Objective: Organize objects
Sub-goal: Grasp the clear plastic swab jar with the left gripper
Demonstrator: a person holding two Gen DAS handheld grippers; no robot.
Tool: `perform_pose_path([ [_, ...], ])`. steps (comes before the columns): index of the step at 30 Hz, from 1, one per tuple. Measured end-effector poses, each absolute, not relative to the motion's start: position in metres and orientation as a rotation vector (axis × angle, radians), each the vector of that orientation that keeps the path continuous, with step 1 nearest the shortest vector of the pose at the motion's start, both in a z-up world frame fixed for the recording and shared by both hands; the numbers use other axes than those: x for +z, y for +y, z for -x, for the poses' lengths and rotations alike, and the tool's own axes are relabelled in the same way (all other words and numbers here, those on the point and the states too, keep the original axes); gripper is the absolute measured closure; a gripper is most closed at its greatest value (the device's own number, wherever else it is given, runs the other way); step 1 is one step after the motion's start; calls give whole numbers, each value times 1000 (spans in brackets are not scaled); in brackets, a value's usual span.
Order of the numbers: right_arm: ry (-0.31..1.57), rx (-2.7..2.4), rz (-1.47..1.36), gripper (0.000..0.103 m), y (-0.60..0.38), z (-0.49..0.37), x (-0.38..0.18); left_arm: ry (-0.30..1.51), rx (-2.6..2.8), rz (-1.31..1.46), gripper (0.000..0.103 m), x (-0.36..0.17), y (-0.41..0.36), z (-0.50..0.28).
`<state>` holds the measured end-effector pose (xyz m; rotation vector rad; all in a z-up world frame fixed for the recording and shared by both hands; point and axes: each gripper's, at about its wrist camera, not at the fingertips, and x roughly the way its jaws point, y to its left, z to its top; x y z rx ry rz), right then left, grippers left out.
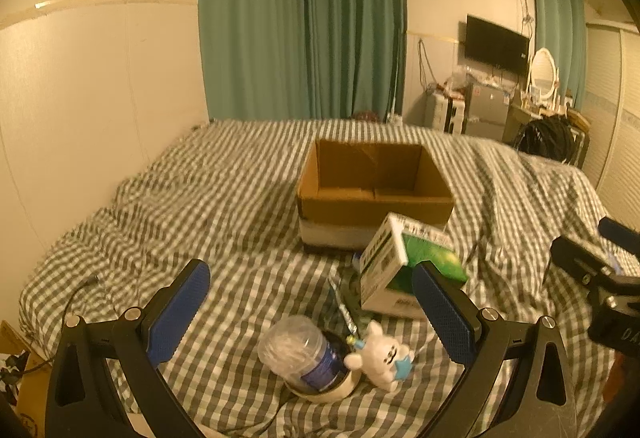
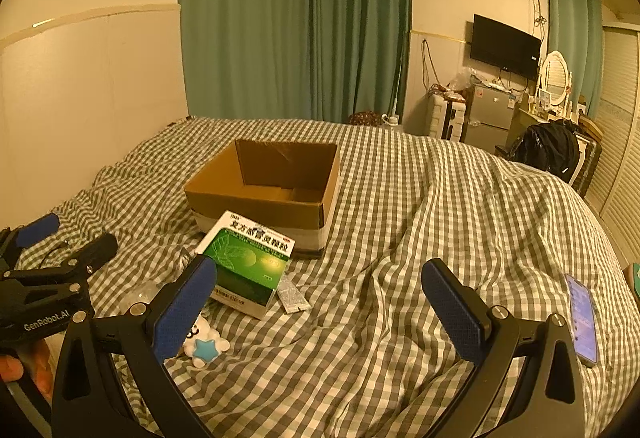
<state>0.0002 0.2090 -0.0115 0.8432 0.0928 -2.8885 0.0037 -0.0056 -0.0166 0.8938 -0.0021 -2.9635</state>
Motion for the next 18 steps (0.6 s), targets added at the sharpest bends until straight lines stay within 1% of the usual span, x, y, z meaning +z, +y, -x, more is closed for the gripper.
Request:
perform_pose_path([
  [17, 156, -2822, -1020, 0, 196, 20, -57, -5, -2802, -1312, 0, -120, -17, 21],
  [18, 161, -2816, -1031, 0, 195, 22, -60, 1, -2795, -1334, 1, -126, -18, 22],
])
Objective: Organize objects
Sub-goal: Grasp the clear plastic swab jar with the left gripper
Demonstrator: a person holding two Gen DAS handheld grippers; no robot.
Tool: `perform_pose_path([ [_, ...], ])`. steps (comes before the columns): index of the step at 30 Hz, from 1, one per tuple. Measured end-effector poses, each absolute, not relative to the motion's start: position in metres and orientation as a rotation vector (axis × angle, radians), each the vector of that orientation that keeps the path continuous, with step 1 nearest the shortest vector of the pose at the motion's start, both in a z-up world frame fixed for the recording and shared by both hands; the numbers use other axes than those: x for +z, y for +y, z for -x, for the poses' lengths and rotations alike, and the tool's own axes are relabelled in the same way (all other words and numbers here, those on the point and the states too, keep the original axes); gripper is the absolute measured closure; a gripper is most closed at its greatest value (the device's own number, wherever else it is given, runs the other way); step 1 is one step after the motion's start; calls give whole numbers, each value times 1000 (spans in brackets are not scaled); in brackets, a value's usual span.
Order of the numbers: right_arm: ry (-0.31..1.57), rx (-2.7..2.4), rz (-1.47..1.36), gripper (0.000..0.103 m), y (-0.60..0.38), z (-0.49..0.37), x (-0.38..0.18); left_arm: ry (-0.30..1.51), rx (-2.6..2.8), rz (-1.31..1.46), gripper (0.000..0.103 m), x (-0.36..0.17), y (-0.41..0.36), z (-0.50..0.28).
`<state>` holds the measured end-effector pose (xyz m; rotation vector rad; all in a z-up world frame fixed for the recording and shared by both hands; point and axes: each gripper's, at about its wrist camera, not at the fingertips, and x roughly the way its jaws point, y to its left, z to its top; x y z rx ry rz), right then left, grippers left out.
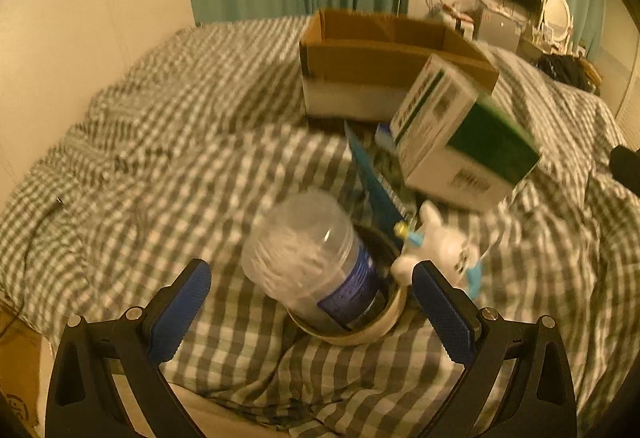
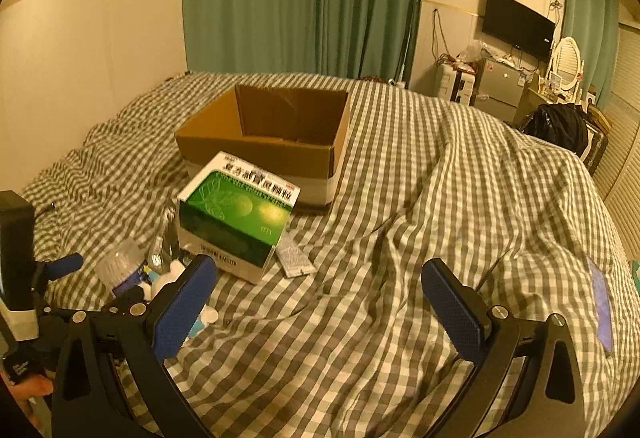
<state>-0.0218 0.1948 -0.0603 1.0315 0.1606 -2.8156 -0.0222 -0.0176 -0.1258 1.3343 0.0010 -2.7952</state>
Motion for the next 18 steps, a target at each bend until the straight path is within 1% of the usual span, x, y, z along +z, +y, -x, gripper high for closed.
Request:
perform_pose_path([
  [5, 191, -2791, -1073, 0, 187, 27, -72, 121, -2813, -1367, 4, -136, -30, 29],
  [7, 202, -2782, -1085, 0, 184, 29, -75, 164, -2817, -1360, 9, -136, -37, 32],
  [8, 206, -2776, -1089, 0, 182, 30, -77, 176, -2820, -1366, 18, -136, -39, 33],
  [9, 212, -2768, -1093, 0, 179, 30, -79, 185, -2825, -1380, 25, -137, -40, 35],
  [11, 230, -2751, -1106, 0, 173, 32, -84, 201, -2850, -1391, 26, -138, -40, 39],
  [15, 272, -2706, -1140, 0, 159, 35, -95, 158, -2890, -1388, 27, -138, -37, 44],
  [18, 287, -2672, -1152, 0, 148, 36, -101, 181, -2913, -1383, 29, -137, -41, 44],
])
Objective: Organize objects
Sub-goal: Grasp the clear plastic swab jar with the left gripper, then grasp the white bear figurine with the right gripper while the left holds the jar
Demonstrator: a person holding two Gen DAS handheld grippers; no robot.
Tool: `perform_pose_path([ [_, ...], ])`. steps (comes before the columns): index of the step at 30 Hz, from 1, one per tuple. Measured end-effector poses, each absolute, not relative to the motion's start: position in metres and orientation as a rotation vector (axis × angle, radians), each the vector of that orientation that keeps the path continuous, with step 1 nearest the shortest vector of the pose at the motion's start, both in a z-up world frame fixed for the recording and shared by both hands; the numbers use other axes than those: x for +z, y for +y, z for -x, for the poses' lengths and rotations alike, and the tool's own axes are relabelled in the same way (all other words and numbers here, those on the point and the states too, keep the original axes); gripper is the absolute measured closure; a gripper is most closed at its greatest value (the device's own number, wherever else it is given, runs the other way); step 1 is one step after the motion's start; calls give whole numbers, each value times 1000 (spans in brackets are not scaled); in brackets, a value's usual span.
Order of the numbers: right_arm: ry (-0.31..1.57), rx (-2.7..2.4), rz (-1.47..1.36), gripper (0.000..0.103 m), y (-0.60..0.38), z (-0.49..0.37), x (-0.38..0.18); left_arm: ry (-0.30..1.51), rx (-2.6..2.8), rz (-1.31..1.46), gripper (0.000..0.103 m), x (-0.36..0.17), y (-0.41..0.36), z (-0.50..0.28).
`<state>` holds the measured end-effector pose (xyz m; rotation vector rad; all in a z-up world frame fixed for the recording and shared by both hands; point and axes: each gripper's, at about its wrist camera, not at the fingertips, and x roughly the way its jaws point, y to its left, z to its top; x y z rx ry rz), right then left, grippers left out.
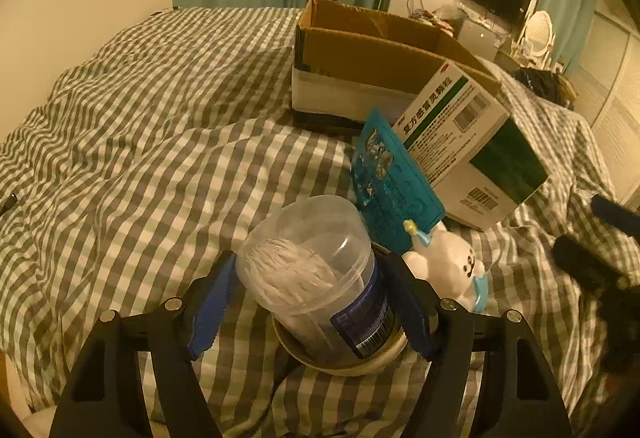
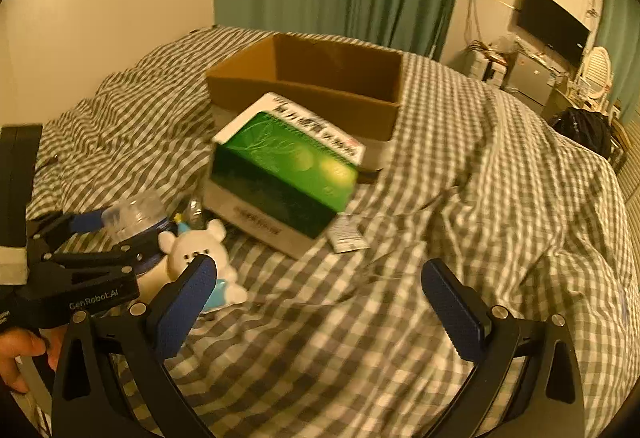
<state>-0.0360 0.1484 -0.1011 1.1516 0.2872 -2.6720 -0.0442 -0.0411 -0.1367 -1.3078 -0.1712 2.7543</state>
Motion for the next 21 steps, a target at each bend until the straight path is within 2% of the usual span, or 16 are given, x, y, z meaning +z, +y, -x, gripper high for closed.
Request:
perform_pose_path([
  [7, 292, -2521, -1224, 0, 117, 42, -124, -248, 2787, 1245, 30, -117, -66, 37],
  [12, 325, -2443, -1292, 1, 95, 51, -142, -214, 2826, 1222, 30, -104, -75, 38],
  [15, 321, -2420, -1312, 10, 90, 56, -144, -187, 2846, 1231, 31, -100, -81, 38],
  [20, 305, -2374, -1314, 51, 88, 54, -144, -174, 2866, 1244, 32, -97, -83, 38],
  [21, 323, -2378, -1305, 51, 89, 52, -143, -172, 2866, 1245, 32, -96, -83, 38],
])
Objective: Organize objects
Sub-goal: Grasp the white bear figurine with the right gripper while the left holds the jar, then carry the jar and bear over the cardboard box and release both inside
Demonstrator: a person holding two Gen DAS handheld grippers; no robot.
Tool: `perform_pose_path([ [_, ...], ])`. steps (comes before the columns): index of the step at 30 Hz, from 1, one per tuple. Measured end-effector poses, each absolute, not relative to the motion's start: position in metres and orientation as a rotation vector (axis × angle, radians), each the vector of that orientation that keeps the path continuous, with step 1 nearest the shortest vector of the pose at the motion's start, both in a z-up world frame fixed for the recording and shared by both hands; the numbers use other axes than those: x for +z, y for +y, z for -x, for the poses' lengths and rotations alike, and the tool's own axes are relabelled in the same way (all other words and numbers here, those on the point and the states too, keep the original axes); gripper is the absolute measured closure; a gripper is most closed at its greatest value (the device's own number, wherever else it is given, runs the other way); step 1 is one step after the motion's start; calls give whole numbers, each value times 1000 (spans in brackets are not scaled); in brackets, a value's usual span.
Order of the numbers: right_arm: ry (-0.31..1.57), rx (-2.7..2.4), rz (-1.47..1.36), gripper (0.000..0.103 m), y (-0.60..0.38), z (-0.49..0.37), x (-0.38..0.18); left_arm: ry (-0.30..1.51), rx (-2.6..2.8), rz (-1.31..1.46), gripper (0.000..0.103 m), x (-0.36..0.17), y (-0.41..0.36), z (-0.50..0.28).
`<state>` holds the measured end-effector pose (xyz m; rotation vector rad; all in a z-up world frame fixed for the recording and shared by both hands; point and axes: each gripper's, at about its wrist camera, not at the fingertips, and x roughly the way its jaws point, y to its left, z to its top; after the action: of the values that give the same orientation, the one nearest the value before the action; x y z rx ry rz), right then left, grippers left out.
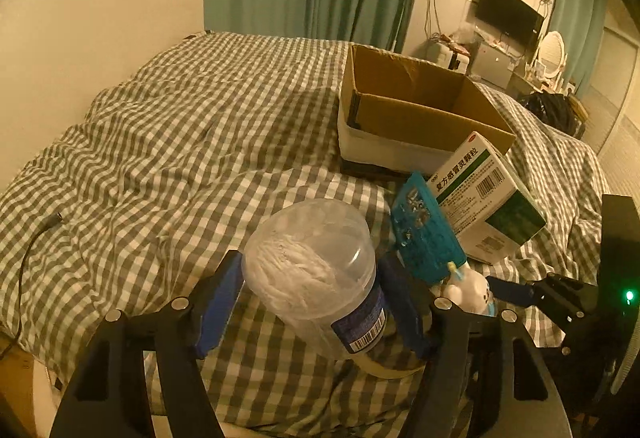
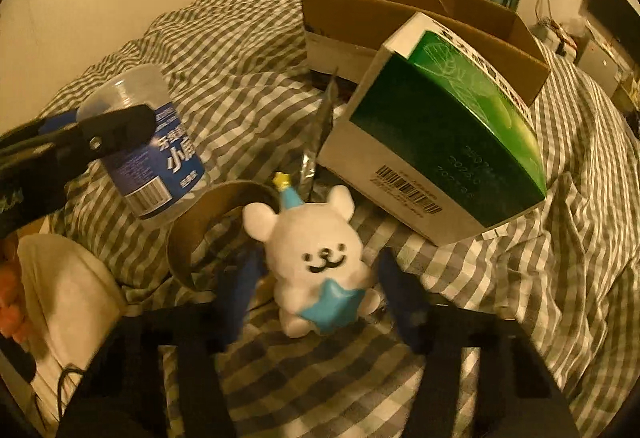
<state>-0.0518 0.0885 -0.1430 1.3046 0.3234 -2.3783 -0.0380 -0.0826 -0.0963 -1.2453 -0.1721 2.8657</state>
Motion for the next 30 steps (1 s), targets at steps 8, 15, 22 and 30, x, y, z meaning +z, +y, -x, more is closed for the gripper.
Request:
perform_pose_path([
  [8, 312, -2419, -1200, 52, 98, 36, -115, -115, 2884, 1210, 33, -82, -66, 27],
  [15, 275, -2481, -1083, 52, 122, 17, -73, -153, 2917, 1109, 33, -59, -54, 18],
  [22, 261, -2553, -971, 52, 148, 17, -25, -123, 2937, 960, 33, -17, -32, 25],
  [30, 212, -2603, -860, 52, 162, 66, 26, -18, 2955, 804, 33, 26, -13, 69],
])
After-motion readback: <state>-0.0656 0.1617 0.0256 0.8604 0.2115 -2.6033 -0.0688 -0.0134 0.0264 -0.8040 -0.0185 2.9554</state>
